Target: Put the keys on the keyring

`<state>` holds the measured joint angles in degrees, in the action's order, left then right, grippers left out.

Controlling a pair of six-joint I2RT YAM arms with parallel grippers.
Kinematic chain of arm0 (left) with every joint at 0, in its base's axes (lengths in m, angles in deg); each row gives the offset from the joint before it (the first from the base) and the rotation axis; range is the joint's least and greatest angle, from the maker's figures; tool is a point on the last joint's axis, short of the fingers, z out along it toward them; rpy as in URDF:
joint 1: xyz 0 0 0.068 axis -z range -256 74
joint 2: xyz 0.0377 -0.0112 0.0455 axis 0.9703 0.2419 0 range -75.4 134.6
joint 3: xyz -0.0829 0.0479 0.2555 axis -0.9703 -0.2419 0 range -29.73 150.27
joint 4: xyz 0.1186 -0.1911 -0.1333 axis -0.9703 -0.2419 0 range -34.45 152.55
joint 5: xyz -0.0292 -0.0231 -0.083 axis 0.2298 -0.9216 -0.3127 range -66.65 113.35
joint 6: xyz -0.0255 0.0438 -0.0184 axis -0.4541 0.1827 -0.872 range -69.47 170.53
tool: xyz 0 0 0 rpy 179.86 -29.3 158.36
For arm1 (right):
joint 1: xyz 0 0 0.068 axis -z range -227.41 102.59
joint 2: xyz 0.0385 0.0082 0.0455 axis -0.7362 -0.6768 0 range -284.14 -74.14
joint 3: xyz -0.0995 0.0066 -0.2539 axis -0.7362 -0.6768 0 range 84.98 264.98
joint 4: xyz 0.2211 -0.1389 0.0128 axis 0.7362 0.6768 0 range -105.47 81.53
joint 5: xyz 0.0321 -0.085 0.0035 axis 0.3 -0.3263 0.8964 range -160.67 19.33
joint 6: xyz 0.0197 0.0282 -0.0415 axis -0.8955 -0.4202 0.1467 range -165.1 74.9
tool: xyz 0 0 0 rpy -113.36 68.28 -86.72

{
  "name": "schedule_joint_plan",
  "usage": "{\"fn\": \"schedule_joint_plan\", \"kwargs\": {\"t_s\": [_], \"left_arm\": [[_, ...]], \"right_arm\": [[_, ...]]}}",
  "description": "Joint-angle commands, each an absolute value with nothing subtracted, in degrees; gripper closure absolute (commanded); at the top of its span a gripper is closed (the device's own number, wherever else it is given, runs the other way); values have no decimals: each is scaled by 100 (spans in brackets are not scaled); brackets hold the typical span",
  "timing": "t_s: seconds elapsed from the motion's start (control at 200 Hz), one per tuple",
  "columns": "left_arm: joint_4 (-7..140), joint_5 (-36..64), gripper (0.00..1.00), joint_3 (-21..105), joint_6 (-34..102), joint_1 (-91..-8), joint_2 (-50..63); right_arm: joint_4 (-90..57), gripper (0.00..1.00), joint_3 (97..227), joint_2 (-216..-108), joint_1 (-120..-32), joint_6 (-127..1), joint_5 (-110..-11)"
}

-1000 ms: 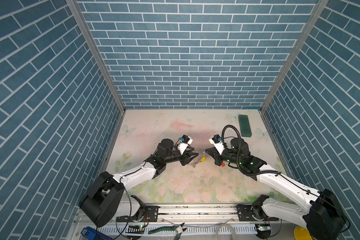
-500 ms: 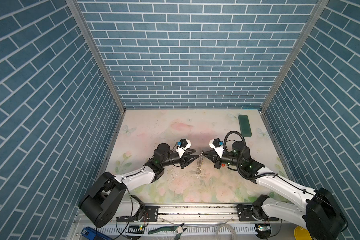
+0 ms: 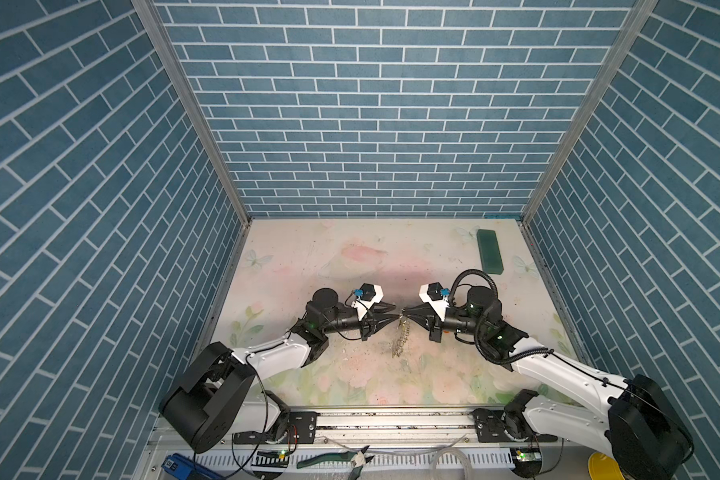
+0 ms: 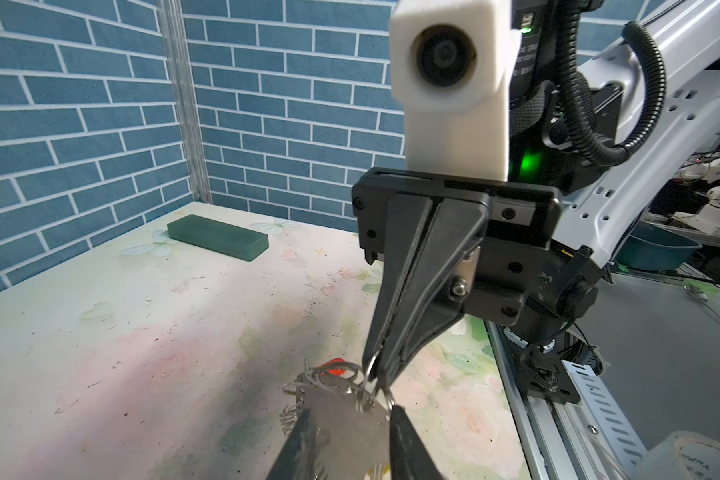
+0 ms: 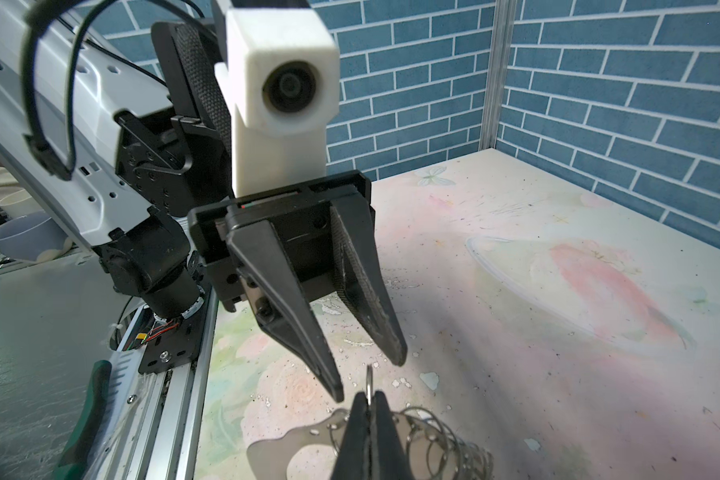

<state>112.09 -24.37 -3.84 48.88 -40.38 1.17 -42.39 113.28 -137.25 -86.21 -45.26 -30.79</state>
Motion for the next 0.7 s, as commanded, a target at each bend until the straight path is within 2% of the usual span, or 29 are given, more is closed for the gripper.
{"fn": "schedule_joint_plan", "kwargs": {"t_s": [0.0,0.325,0.555,0.695], "left_arm": [[11540,-2755,70,-466,5010,-4014,185],[11563,-2885,79,-405,4974,-4013,195],[11778,-3089,80,-367,4787,-4012,294],[12070,-3227,84,-396,4663,-4014,433]], "right_arm": [[-4621,100,11214,-13647,-8605,-4398,-2823],[-4791,100,11166,-13640,-8610,-4463,-2502],[-4902,100,11152,-13687,-8609,-4534,-2339],[-4971,100,11161,-13733,-8608,-4580,-2271]]}}
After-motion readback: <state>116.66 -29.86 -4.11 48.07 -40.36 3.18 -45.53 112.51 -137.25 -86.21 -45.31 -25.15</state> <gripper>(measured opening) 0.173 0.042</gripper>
